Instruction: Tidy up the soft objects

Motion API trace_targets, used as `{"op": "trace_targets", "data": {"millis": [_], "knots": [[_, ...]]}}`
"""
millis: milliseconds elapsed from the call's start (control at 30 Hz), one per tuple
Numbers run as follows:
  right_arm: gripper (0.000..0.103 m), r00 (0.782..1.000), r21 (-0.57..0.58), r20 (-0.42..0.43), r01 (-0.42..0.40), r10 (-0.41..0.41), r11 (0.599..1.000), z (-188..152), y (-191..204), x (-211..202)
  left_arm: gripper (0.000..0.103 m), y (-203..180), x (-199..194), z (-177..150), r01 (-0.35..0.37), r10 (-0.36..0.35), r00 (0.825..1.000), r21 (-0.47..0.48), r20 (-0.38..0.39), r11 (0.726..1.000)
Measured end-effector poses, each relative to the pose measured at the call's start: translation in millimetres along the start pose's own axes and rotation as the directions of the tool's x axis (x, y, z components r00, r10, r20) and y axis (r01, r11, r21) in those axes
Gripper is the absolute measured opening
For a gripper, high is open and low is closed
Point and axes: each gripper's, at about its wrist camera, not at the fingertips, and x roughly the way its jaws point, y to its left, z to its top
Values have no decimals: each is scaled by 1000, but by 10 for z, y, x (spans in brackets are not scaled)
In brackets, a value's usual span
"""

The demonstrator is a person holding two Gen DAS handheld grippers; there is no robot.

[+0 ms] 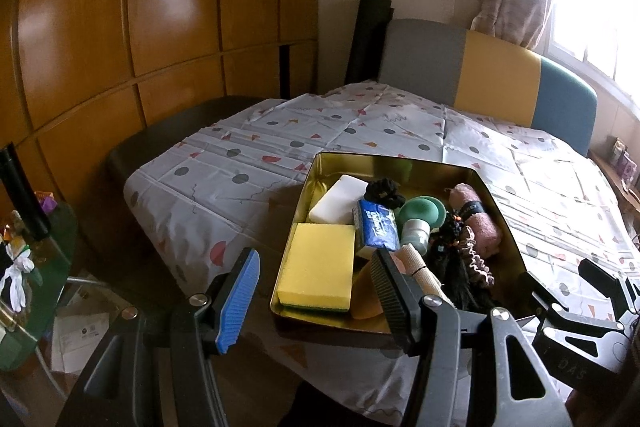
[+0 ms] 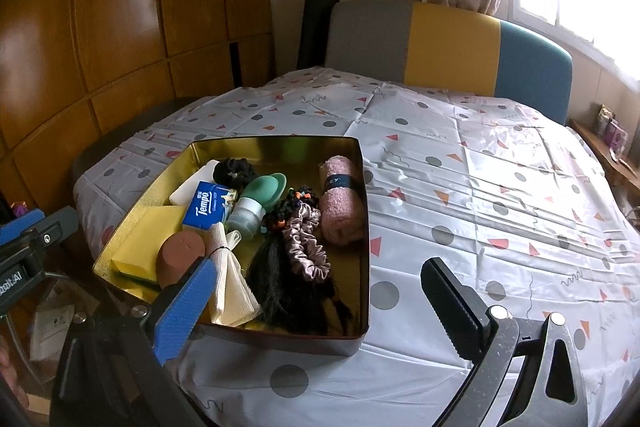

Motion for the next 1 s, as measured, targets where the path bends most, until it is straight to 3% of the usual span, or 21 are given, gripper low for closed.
{"op": "trace_targets", "data": {"millis": [1000], "knots": [[103, 1000, 1, -4, -1, 1, 1000, -9, 4, 15, 59, 24, 3, -7, -5, 5, 1000, 0, -1, 1000]]}}
